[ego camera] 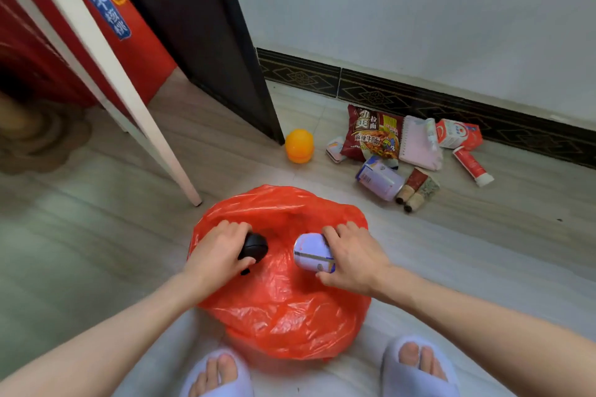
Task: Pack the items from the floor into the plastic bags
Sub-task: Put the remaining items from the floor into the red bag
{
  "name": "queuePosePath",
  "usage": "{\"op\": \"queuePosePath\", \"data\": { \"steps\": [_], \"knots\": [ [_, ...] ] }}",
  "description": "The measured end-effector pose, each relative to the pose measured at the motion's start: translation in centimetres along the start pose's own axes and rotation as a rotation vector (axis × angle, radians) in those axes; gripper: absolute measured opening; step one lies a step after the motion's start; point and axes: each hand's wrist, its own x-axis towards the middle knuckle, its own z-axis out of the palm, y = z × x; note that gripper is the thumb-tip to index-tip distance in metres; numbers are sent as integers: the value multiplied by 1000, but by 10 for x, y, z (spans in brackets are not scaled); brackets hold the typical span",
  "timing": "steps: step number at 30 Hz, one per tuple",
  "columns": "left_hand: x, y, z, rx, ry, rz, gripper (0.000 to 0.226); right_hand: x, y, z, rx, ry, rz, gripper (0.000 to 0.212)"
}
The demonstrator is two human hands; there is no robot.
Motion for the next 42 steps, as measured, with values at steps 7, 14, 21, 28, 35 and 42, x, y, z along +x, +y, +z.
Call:
{"op": "queuePosePath", "data": {
  "steps": [7,14,21,28,35,42],
  "knots": [
    [29,-1,24,-132,37,-54,43,43,-10,15,-81,-25,-28,58],
    [30,4,29,-103,50,-13,44,44,-21,19,1,80,-158,63],
    [22,20,13,26,-9,181,37,21,4,8,78,172,-150,43],
    [62,65,-29,-18,67,323,33,-18,85,5,100,295,171,34],
    [146,110,-28,-243,69,190,43,-24,177,22,-71,31,397,49],
    [200,138,-1,28,-361,384,68,27,206,18,-108,76,265,59]
  ]
}}
